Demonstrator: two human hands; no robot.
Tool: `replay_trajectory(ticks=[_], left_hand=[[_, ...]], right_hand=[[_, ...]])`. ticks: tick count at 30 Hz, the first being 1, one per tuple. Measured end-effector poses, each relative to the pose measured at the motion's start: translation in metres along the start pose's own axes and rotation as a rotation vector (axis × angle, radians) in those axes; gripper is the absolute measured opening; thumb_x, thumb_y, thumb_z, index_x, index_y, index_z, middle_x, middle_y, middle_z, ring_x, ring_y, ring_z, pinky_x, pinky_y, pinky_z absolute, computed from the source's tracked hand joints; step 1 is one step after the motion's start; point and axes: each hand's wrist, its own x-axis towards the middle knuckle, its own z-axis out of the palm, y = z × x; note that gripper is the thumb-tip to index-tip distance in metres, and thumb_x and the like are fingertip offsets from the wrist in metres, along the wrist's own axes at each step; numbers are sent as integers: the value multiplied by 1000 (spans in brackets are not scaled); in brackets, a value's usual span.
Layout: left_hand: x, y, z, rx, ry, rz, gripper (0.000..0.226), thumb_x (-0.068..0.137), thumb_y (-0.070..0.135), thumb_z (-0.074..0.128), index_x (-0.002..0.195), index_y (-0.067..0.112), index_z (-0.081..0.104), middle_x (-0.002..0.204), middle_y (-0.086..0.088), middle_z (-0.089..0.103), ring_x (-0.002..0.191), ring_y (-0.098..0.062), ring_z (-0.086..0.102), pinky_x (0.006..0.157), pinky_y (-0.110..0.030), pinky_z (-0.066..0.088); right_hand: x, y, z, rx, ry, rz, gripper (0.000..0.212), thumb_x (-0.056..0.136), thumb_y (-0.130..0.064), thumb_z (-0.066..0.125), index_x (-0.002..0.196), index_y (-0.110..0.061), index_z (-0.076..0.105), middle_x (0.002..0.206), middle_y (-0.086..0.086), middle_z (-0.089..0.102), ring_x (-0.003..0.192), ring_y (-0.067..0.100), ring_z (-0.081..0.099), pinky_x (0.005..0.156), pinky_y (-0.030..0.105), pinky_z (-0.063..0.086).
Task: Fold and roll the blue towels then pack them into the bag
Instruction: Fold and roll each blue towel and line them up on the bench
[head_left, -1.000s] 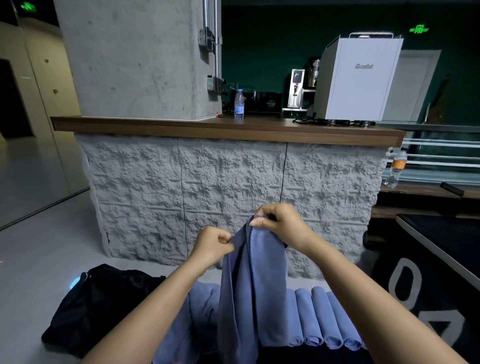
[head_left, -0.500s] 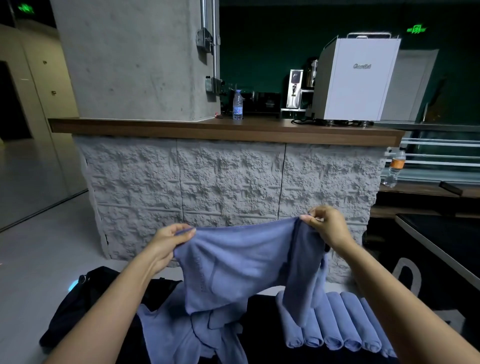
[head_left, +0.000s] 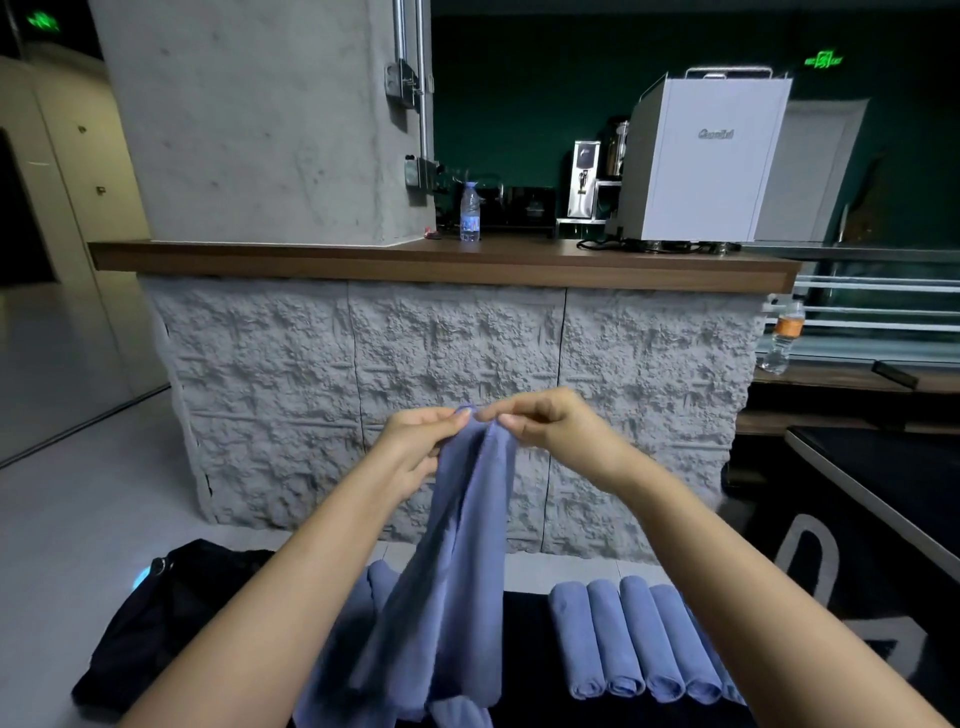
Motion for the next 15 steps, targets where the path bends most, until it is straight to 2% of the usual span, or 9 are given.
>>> replay_trajectory(ticks=[3,6,8,11,13,15], left_hand=[[-11,1,3,86,-87,6,8,87,7,61,89,9,68,74,-2,72,64,-8,66,61,-22,54],[-19,0,2,143,-113,11,11,90,9,59,95,8,68,87,-7,71,79,-13,66,74,-26,55],[-24,1,2,168,-138,24,12,90,13,59,95,9,69,84,-3,73,79,-11,66,79,-27,53],[-29,3,2,240,-192,54,25,92,26,58,100,5,68,67,7,68,66,-3,61,81,-29,50],[-30,0,3,300,-196,86,29,83,33,68,96,7,72,76,-2,68,74,-8,59,80,-29,47],[-30,-3,9,318,-127,146,19,77,24,75,86,8,72,85,-11,68,77,-12,57,72,-24,45]], right_hand=[[7,-5,9,0,61,-73,20,87,1,63,106,-3,65,74,-3,62,60,-3,55,61,11,46],[10,0,15,-24,177,-103,22,81,1,69,99,-9,63,73,-3,59,58,7,48,58,14,44],[11,4,18,-12,254,-104,24,79,1,71,98,-9,60,70,-2,61,61,6,51,60,16,45],[11,11,22,15,275,-106,26,78,2,72,97,-9,58,68,0,62,58,3,51,59,16,44],[10,14,23,72,287,-107,28,78,7,69,93,-12,56,68,1,60,57,3,50,58,15,42],[7,14,25,144,306,-114,27,80,6,68,91,-15,55,69,1,62,60,6,53,60,16,44]])
